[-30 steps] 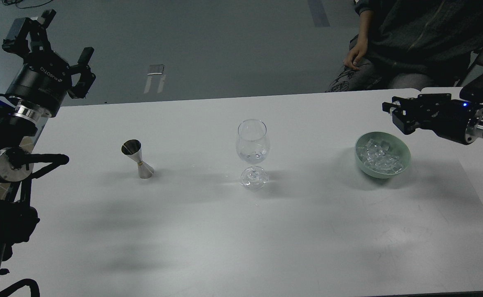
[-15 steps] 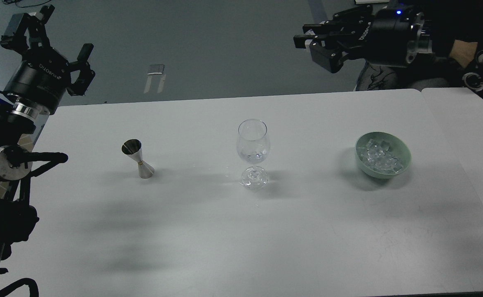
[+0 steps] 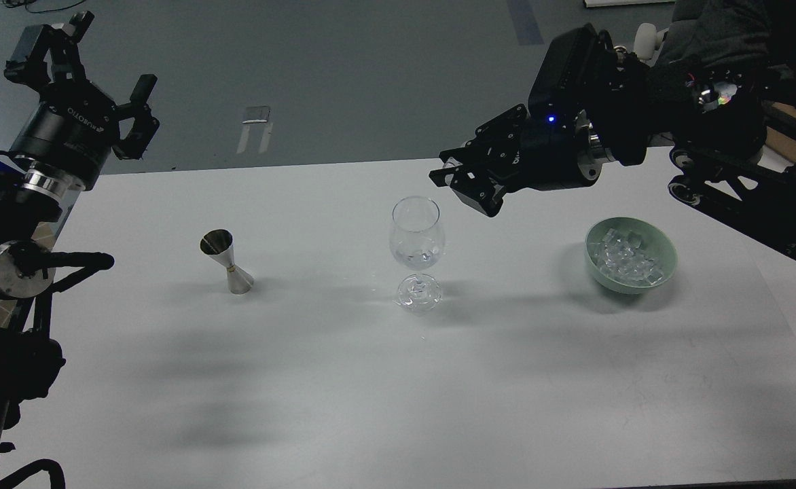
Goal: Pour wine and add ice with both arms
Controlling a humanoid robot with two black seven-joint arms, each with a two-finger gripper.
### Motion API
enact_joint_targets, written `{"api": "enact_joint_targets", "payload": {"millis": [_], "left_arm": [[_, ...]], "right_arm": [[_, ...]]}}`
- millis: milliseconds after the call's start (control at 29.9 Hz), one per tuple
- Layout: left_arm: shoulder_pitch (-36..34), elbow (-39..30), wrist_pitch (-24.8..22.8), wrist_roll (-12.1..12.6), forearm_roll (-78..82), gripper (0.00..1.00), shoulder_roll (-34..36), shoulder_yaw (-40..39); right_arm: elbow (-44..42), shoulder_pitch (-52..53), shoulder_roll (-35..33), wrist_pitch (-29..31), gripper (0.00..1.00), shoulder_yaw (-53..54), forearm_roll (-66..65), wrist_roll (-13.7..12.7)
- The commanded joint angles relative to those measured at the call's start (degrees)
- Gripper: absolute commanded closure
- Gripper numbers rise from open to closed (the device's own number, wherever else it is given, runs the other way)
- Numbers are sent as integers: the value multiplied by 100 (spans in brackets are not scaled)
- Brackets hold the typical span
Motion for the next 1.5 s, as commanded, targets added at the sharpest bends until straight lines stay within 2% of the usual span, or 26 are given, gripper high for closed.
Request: {"api": "enact_joint_targets", "payload": {"millis": [0,234,702,1036,1136,1303,1470], "left_arm": [[21,0,0,1,0,3,-5,-1],[47,-35,-9,1,0,3,-14,-1],[56,-35,-53,-17,0,3,4,-1],[65,-35,-44,-26,-9,3,30,-9],[65,-35,-44,-26,-9,3,39,-9],[65,-35,-44,-26,-9,3,39,-1],[56,-26,-44,-26,-9,3,48,-1]], "right_arm": [[-26,-10,96,61,100,-23,-3,0],[-105,-28,368,97,100,-23,-117,-35],[-790,-54,1124,88,100,-93,-363,-44],[-808,-2,1168,88,100,-234,-354,-44],[-790,25,1168,88,86,-234,-337,-44],[-755,33,1142,158,75,-225,-328,-44],[-755,42,1124,167,69,-225,-319,-44]]}}
